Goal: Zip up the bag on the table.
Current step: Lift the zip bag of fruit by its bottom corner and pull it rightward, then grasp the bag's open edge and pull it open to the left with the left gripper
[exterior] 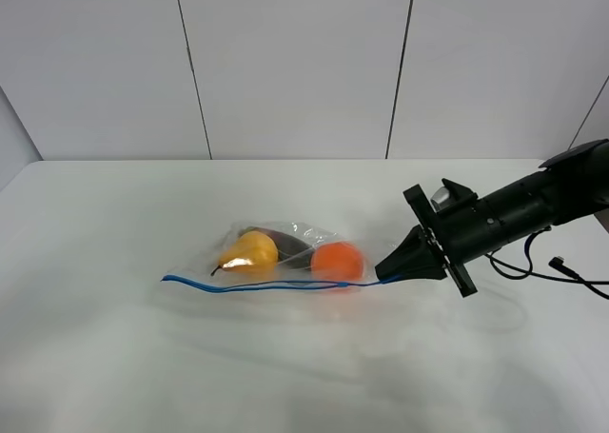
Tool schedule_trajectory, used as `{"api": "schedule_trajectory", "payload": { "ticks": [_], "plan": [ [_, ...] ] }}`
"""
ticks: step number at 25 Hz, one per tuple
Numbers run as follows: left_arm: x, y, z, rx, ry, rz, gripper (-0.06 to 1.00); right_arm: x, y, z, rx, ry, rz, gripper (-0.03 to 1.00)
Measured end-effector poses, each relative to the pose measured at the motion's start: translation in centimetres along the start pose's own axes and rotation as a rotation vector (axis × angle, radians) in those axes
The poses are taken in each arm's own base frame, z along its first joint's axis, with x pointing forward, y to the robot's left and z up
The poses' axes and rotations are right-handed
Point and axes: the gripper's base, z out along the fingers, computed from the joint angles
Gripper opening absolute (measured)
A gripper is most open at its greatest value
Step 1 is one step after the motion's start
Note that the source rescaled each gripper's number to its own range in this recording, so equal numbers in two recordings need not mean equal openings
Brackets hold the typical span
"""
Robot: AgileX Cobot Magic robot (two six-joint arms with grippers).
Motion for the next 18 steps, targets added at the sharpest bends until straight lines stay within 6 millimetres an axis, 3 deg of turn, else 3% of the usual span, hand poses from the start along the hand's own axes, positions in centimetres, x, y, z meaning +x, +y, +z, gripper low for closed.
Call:
{"api": "schedule_trajectory", "payload": {
  "ticks": [8,18],
  "plan": [
    [0.0,0.0,0.0,0.000,0.000,0.001,0.97,-2.4,3.1,-1.6,-0.041,-0.071,-0.094,0.00],
    [0.0,0.0,0.0,0.000,0.000,0.001,0.97,-2.5,3.3,-1.7,-0.042,-0.076,-0.089,0.00]
  ]
}}
